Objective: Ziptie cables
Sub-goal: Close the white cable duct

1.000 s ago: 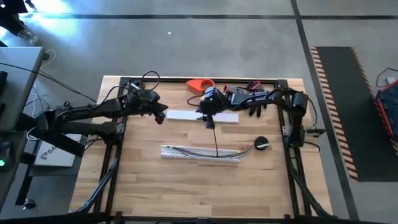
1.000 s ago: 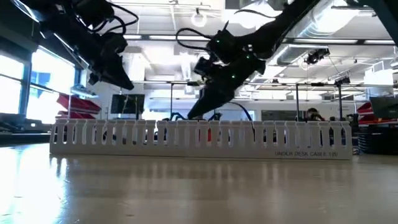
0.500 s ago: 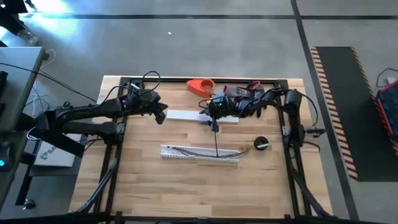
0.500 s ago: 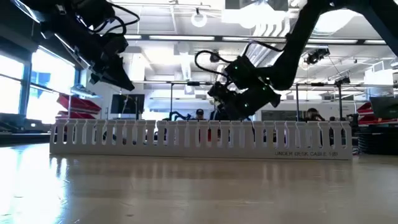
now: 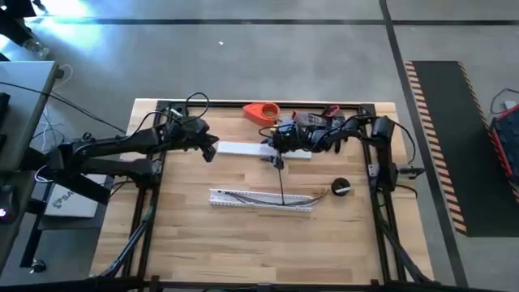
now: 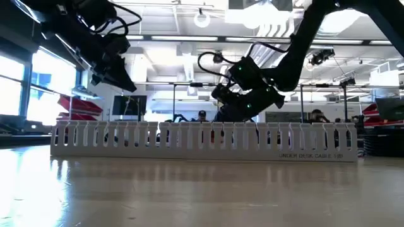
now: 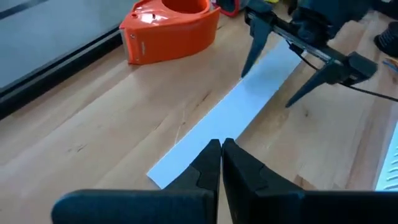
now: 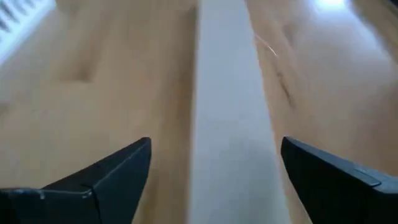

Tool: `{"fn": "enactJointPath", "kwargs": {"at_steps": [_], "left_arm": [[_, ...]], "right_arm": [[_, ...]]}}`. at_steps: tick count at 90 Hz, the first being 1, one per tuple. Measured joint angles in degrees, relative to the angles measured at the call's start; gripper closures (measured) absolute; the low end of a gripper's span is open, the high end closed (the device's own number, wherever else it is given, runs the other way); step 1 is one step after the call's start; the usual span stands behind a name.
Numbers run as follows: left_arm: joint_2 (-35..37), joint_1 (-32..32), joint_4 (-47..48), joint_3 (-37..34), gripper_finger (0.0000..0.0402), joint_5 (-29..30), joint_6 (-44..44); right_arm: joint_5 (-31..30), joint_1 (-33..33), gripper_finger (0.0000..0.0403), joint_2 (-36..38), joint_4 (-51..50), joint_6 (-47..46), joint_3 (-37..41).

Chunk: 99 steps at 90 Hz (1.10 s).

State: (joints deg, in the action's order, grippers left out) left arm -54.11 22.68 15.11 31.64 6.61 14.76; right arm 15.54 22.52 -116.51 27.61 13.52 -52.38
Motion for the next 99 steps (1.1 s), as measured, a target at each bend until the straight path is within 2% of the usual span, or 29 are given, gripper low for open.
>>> {"fn": "enactJointPath", "kwargs": {"at_steps": [3,12,21,30,43,67,99], "left_arm": [[0.0,0.0,0.0,0.0,0.0402,0.0,0.0],[0.0,0.0,0.0,0.0,0.0402,0.0,0.0],[0.0,0.0,0.0,0.0,0.0402,0.0,0.2],[0.0,-0.2,0.0,0.0,0.0402,-0.3,0.2],[0.0,-0.3,0.0,0.0,0.0402,-0.7,0.2],[0.0,-0.8,0.1,0.0,0.0402,-2.0,0.6],[0.0,-1.7,0.1,0.0,0.0402,-1.9,1.2]], "right_arm": [[-1.7,0.0,0.0053,-0.4,-0.7,0.2,0.0],[-1.6,0.0,0.0055,-1.9,-0.6,0.9,-0.2],[-1.1,-0.2,0.0075,-3.4,-2.1,0.5,-0.4],[-0.7,-0.3,0.0114,-4.6,-3.5,0.5,-0.5],[-0.2,-0.4,0.0193,-5.8,-2.7,0.5,-0.6],[-2.3,-0.6,0.0194,-3.8,-3.6,-2.9,-0.4],[-7.8,-2.3,0.0194,9.2,-14.3,-6.1,0.4]]}}
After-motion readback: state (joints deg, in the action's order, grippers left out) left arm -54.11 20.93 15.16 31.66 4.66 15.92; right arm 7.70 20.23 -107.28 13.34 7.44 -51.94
